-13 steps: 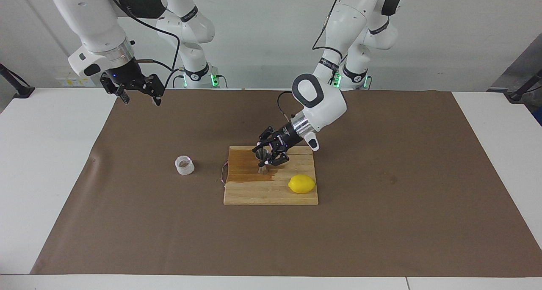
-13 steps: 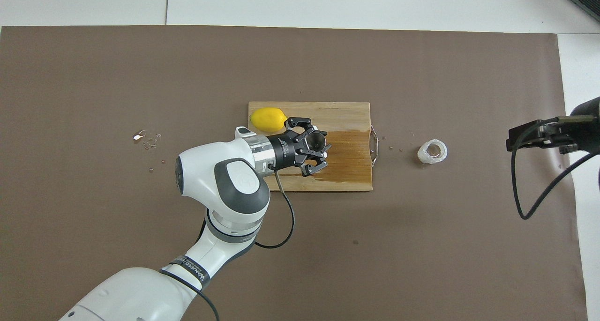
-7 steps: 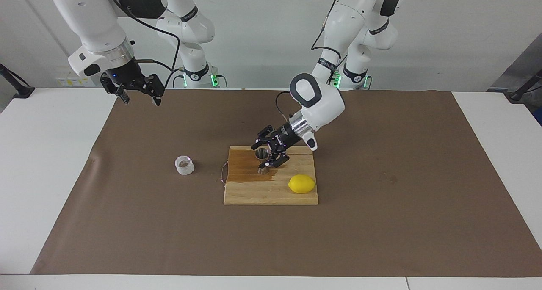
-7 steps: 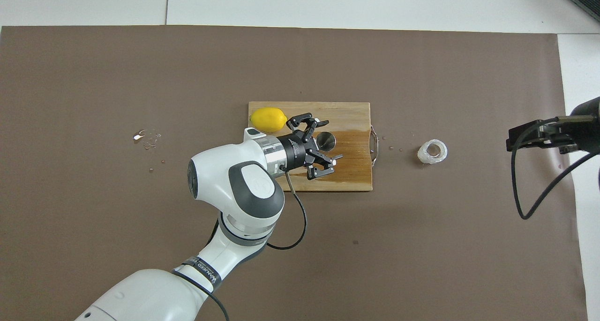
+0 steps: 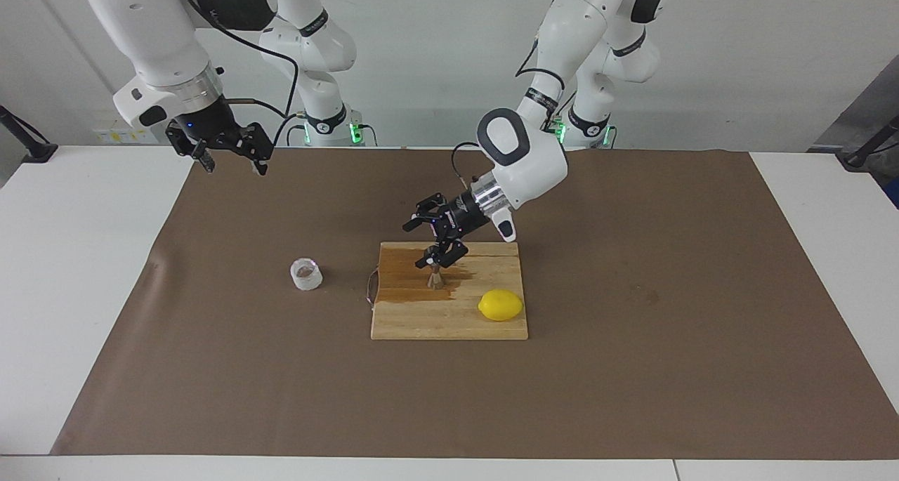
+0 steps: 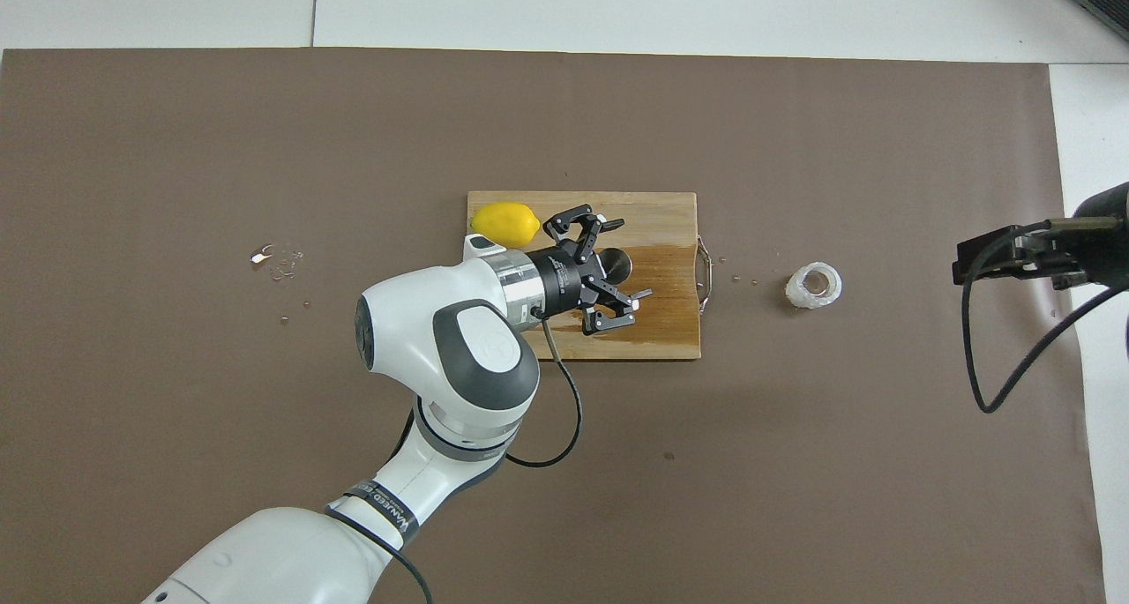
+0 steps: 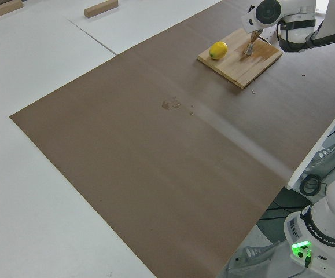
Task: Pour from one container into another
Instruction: 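Lower the metal cup onto the wooden board and open the left gripper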
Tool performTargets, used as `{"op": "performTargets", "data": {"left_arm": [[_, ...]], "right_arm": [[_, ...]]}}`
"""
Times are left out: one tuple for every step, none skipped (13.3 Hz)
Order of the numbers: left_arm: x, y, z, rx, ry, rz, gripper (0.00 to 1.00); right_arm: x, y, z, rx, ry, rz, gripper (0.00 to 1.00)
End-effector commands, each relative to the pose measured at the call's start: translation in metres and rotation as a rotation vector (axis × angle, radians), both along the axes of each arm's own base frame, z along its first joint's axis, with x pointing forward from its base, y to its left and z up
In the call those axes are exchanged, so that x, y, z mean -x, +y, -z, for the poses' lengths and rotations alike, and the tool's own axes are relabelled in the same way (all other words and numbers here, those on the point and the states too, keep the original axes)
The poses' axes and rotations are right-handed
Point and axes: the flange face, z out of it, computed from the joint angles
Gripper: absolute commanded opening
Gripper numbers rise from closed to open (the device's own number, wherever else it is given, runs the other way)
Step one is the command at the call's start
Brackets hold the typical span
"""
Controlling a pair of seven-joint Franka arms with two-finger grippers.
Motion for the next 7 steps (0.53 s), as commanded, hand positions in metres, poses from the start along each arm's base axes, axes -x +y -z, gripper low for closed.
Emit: {"op": "performTargets", "data": {"left_arm": [[-0.006, 0.025, -0.034, -0.024, -0.048, 0.117, 1.0], [-0.008, 0.031, -0.042, -0.048, -0.077, 0.175, 1.0], [-0.011, 0.04, -0.051, -0.073, -0.103, 0.218, 1.0], [-0.012, 0.047, -0.057, -0.094, -0.116, 0.277, 1.0], [-0.015, 0.062, -0.066, -0.138, -0.137, 0.345, 1.0], [-0.014, 0.072, -0.071, -0.195, -0.15, 0.429, 1.0], [-0.015, 0.084, -0.077, -0.234, -0.157, 0.48, 1.0]], "right_arm": [[0.0, -0.001, -0.002, -0.027, -0.005, 0.024, 1.0], [0.0, -0.001, -0.002, -0.027, -0.005, 0.024, 1.0], [0.0, -0.001, -0.003, -0.026, -0.007, 0.024, 1.0], [0.0, -0.001, -0.002, -0.027, -0.005, 0.024, 1.0], [0.0, -0.001, -0.002, -0.027, -0.005, 0.024, 1.0], [0.0, -0.001, -0.002, -0.027, -0.004, 0.024, 1.0], [0.001, -0.001, -0.003, -0.026, -0.004, 0.024, 1.0]]}}
